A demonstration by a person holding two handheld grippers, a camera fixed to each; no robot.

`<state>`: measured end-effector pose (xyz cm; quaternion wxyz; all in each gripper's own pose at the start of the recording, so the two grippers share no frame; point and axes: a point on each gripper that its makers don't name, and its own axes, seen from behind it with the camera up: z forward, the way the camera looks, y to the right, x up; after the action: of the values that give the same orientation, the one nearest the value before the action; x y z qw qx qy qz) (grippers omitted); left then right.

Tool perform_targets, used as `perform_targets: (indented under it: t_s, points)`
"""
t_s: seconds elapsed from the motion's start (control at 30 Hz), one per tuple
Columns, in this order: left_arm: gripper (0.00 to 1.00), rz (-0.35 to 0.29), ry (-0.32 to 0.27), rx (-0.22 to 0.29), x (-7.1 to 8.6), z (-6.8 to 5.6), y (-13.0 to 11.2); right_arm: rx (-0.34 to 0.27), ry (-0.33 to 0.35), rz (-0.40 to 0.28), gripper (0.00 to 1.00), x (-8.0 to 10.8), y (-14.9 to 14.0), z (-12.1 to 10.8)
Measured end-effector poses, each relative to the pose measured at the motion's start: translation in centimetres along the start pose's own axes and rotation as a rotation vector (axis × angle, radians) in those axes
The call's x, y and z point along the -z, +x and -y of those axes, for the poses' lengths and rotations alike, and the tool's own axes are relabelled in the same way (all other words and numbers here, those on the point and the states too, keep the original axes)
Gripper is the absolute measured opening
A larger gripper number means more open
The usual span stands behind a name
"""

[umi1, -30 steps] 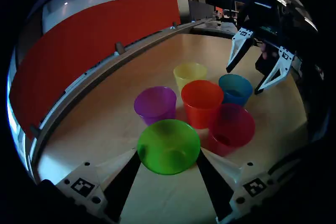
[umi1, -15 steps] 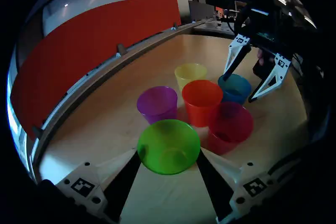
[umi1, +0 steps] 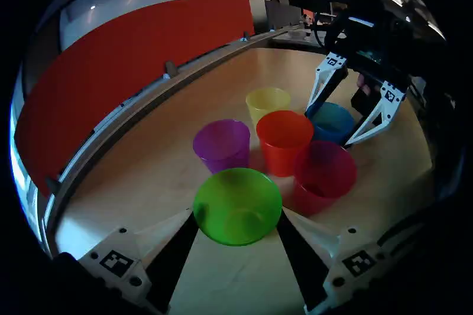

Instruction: Pour water

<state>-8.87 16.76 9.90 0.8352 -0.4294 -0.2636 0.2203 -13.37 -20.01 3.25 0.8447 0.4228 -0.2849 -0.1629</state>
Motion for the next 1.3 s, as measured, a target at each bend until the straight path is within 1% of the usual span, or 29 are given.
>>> perform_targets:
  t_s: [0.07,0.17,0.23,0.37,0.67,0.87,1.07,1.3]
  points:
    - [0.86,0.001,0.000,0.001,0.0,0.0,-0.1,0.005,0.003,0.001,0.99,-0.1,0.0,0.1]
    - [0.86,0.002,0.001,-0.001,0.0,0.0,-0.2,0.012,0.005,0.008,0.93,-0.1,-0.1,0.1]
    - [0.86,0.001,0.003,-0.003,0.1,0.0,-0.2,0.014,0.004,0.011,0.91,-0.1,-0.2,0.1]
    - [0.86,-0.001,0.002,-0.001,0.2,-0.2,-0.1,0.017,0.004,0.012,0.90,-0.1,-0.2,0.2]
    - [0.87,-0.009,0.001,0.009,0.5,-0.3,0.1,0.013,-0.003,-0.006,0.90,0.0,0.0,0.1]
    - [0.87,-0.013,0.005,0.008,0.8,-0.2,0.4,0.021,-0.006,-0.020,0.90,0.3,0.4,0.1]
    - [0.86,-0.017,0.010,0.019,1.3,-0.1,0.7,0.018,-0.016,-0.039,0.90,1.1,1.1,-0.2]
    - [0.87,-0.035,0.030,0.018,2.7,-0.3,1.5,0.016,-0.038,-0.075,0.90,2.9,2.7,-0.4]
